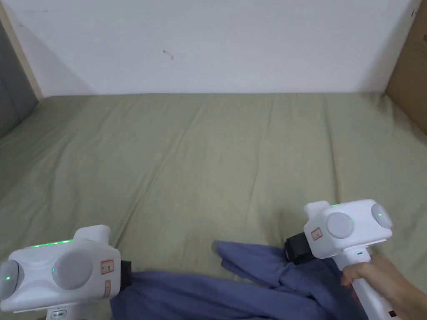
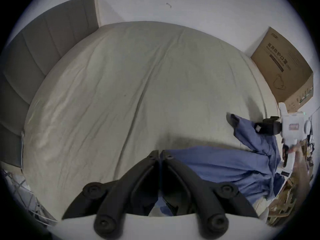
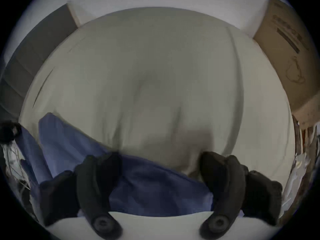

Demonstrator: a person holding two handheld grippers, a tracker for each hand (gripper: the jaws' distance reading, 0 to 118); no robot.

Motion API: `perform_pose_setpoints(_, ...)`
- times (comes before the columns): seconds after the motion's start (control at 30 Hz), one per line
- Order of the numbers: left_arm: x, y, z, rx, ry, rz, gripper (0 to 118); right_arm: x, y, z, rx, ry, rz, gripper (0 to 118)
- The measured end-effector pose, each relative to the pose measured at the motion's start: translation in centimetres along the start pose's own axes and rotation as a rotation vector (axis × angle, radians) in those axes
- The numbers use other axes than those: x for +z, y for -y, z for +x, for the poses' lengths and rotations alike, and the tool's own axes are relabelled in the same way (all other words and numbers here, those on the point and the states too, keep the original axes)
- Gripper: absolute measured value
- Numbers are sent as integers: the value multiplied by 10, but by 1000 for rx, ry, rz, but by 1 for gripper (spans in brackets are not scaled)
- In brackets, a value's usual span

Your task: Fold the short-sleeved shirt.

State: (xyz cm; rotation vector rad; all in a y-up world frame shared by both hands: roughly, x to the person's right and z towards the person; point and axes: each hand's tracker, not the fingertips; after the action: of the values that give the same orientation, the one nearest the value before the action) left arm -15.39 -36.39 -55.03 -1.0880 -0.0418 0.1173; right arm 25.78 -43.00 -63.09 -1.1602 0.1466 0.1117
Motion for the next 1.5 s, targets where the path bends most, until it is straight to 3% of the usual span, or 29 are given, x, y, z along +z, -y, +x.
perform_pose_setpoints(0.03, 0, -2, -1, 5, 5, 3, 2, 11, 3, 2, -37, 4, 6, 86)
perform_pose_setpoints(0.07, 1, -4, 0, 2, 8, 5, 2, 17, 0, 3, -100, -15, 7, 61)
perform_pose_setpoints(0.1, 3, -5, 2, -6, 3, 12, 2, 24, 0, 4, -94, -17, 43, 36)
perform_pose_setpoints(0.13, 8, -6, 6, -27, -10, 30, 2, 29, -1, 5, -80, 38, 70, 4)
perform_pose_setpoints(0.17, 12, -6, 9, -34, -16, 39, 2, 31, 1, 7, -71, 89, 60, 3)
perform_pose_setpoints(0.27, 32, -7, 9, -40, 0, 57, 2, 52, 4, 17, -148, 18, 58, 3)
perform_pose_setpoints(0.33, 48, -9, 10, -56, -22, 84, 2, 77, 4, 23, -164, 37, 99, 3)
perform_pose_setpoints(0.63, 162, -23, 20, -111, -70, 293, 2, 256, 5, 61, -228, 129, 369, 3)
perform_pose_setpoints(0.77, 236, -28, 36, -202, -221, 484, 2, 343, 21, 73, -249, 221, 493, 3)
perform_pose_setpoints(0.83, 272, -36, 35, -191, -157, 544, 2, 380, 32, 80, -274, 284, 566, 3)
perform_pose_setpoints(0.97, 331, -48, 38, -158, -163, 630, 2, 444, 55, 102, -411, 222, 658, 3)
perform_pose_setpoints(1.1, 379, -56, 42, -136, -95, 706, 2, 494, 69, 103, -437, 296, 754, 3)
perform_pose_setpoints(1.2, 399, -65, 53, -161, -190, 768, 2, 523, 68, 112, -497, 211, 788, 3)
perform_pose_setpoints(1.33, 411, -85, 58, -154, -172, 793, 2, 550, 51, 116, -509, 256, 837, 3)
perform_pose_setpoints(1.5, 406, -127, 67, -132, -239, 822, 2, 557, 5, 120, -515, 233, 861, 3)
